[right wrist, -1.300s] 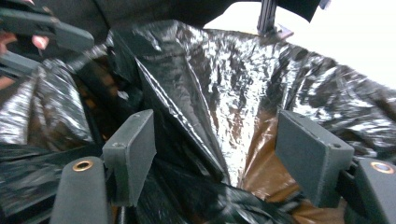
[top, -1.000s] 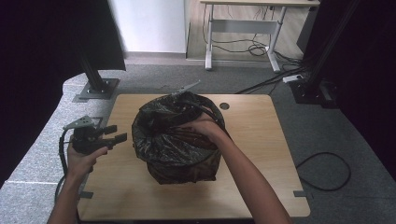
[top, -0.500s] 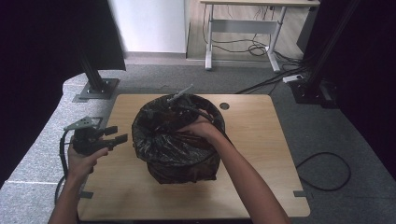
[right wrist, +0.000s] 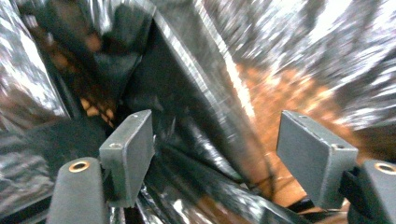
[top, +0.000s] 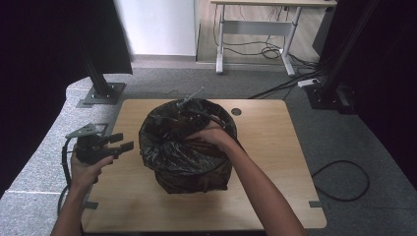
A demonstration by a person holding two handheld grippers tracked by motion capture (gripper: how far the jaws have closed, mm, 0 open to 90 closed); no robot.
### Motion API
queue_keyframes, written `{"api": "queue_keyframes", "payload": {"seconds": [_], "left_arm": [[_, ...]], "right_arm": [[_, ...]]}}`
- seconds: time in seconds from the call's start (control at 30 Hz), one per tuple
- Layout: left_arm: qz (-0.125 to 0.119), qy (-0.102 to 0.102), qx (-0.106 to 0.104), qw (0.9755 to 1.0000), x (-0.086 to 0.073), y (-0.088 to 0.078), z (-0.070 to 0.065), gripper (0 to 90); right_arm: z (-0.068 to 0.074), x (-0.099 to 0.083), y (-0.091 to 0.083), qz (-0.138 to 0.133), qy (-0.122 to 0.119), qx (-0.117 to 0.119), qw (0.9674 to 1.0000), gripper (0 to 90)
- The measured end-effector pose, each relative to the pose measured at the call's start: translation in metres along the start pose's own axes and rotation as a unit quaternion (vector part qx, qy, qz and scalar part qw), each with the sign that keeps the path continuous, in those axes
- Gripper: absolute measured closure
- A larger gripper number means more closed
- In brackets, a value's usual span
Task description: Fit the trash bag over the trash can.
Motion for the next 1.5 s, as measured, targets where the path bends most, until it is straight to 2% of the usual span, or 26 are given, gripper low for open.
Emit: {"api": "queue_keyframes", "payload": {"seconds": [0.07, 0.23, 0.43, 0.53, 0.67, 0.87, 1.03, 1.37, 1.43, 1.5], "left_arm": [[0.000, 0.002, 0.000, 1.0000, 0.000, 0.000, -0.001, 32.4], [-0.003, 0.002, 0.003, 1.0000, 0.001, -0.004, -0.002, 32.3], [-0.003, 0.004, 0.004, 1.0000, 0.002, -0.006, -0.005, 32.2], [-0.003, 0.007, 0.004, 1.0000, 0.003, -0.006, -0.008, 32.1], [-0.004, 0.008, 0.002, 1.0000, 0.004, -0.006, -0.011, 32.1], [-0.002, 0.009, -0.001, 1.0000, 0.006, -0.003, -0.015, 31.9], [0.000, 0.013, -0.004, 0.9999, 0.008, 0.000, -0.020, 31.8], [-0.001, 0.008, -0.004, 1.0000, 0.004, 0.002, -0.023, 31.5], [-0.001, 0.006, -0.002, 1.0000, 0.003, 0.002, -0.023, 31.5], [-0.001, 0.006, -0.002, 1.0000, 0.002, 0.002, -0.023, 31.4]], "right_arm": [[-0.001, 0.003, -0.009, -0.012, 0.008, 0.006, 0.9999, 25.0], [0.000, 0.005, -0.032, -0.034, 0.012, 0.009, 0.9993, 23.7], [0.004, -0.005, -0.065, -0.056, 0.000, 0.011, 0.9984, 23.3], [0.005, -0.012, -0.083, -0.076, -0.005, 0.014, 0.9970, 23.4], [0.003, -0.029, -0.105, -0.097, -0.012, 0.022, 0.9950, 23.4], [-0.007, -0.057, -0.130, -0.124, -0.004, 0.018, 0.9921, 23.8], [-0.015, -0.081, -0.149, -0.152, 0.000, 0.022, 0.9881, 23.9], [-0.030, -0.133, -0.164, -0.190, 0.015, 0.027, 0.9813, 25.3], [-0.035, -0.143, -0.164, -0.192, 0.018, 0.021, 0.9810, 25.6], [-0.040, -0.153, -0.161, -0.188, 0.021, 0.009, 0.9820, 25.5]]}}
Point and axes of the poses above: each handheld gripper's, and its own axes: y roughly forward along the jaws, x roughly out of its top, z roughly to its left, the point moved 2 cm from there along y, roughly forward along the jaws, and after that the axes turned 7 degrees about y, right-handed, at the moved point
